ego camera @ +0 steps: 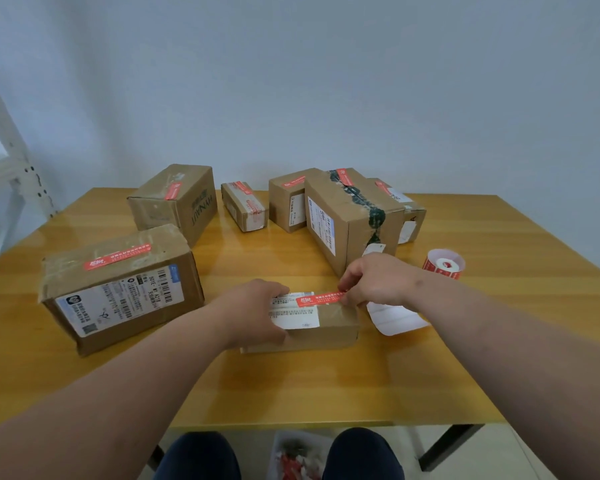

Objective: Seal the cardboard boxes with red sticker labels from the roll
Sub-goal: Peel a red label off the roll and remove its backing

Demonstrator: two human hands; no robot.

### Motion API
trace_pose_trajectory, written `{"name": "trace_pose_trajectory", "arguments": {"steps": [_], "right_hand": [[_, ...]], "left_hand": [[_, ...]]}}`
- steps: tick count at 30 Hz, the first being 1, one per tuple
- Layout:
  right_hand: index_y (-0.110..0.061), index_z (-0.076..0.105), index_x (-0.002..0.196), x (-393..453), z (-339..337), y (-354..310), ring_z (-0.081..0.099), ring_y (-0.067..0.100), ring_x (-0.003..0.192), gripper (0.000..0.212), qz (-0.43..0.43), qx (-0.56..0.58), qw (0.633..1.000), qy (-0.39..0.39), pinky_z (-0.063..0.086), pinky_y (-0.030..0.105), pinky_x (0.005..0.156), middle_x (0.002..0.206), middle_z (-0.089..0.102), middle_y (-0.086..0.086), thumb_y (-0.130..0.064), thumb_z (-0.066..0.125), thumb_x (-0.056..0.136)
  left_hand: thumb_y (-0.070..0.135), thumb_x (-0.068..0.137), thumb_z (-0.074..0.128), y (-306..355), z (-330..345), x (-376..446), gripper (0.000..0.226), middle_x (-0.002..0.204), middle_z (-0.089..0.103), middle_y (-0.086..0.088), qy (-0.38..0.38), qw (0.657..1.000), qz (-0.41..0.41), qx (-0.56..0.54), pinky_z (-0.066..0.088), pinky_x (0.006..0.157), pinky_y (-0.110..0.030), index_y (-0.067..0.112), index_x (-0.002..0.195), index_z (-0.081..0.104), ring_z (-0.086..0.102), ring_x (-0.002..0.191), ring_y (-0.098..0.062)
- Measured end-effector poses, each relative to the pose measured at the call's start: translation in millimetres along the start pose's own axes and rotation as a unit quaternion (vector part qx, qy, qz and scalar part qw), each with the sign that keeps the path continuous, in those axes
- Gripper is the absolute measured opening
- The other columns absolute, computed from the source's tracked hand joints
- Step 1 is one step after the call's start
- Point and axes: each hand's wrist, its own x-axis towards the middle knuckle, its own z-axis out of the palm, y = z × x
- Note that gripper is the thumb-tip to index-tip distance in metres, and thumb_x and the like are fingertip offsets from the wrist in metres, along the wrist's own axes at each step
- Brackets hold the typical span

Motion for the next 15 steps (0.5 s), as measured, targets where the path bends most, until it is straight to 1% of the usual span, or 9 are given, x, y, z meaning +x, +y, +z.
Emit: {"name": "trace_pose_trajectory", "arguments": {"steps": [1,3,6,9,15], "right_hand": [[-0.017,0.07,0.108,0.7,0.6,-0.3,0.066,0.014,0.089,0.025,-0.004,-0.004,1.0,0.011,0.052,0.022,0.075,0.099,0.068,-0.003,-0.02,0.075,0.083],[-0.019,0.07,0.108,2.4,2.3,-1.3,0.059,0.011,0.089,0.025,-0.016,-0.018,0.999,0.044,0.045,0.019,0.071,0.096,0.062,-0.008,-0.022,0.075,0.084],[-0.02,0.071,0.108,5.2,5.0,-1.6,0.055,0.009,0.09,0.024,-0.034,-0.033,0.995,0.093,0.04,0.018,0.071,0.096,0.06,-0.008,-0.024,0.074,0.085],[-0.019,0.071,0.106,8.1,8.4,0.0,0.057,0.011,0.091,0.022,-0.047,-0.04,0.992,0.111,0.041,0.02,0.074,0.095,0.062,-0.006,-0.024,0.073,0.085],[-0.02,0.069,0.101,12.2,9.7,1.5,0.059,0.012,0.091,0.018,-0.051,-0.042,0.991,0.116,0.045,0.023,0.076,0.093,0.063,-0.006,-0.024,0.074,0.084]], "left_hand": [[0.04,0.076,0.077,1.1,0.7,0.2,0.084,0.14,0.046,0.008,0.011,1.0,0.0,0.009,0.047,0.099,-0.031,0.033,0.148,0.034,0.049,0.12,-0.015],[0.041,0.075,0.078,2.9,2.3,1.5,0.084,0.137,0.048,0.008,0.038,0.999,-0.004,0.02,0.051,0.095,-0.032,0.034,0.147,0.035,0.051,0.117,-0.015],[0.04,0.075,0.078,3.7,2.1,3.4,0.083,0.132,0.049,0.009,0.072,0.997,-0.012,0.028,0.054,0.09,-0.033,0.035,0.145,0.035,0.052,0.114,-0.014],[0.039,0.075,0.077,2.9,1.7,5.3,0.082,0.129,0.05,0.01,0.082,0.996,-0.008,0.04,0.055,0.088,-0.033,0.034,0.145,0.035,0.052,0.112,-0.014],[0.039,0.075,0.077,0.5,1.8,6.3,0.082,0.13,0.048,0.009,0.081,0.996,0.001,0.04,0.053,0.09,-0.032,0.032,0.146,0.035,0.05,0.112,-0.014]]}}
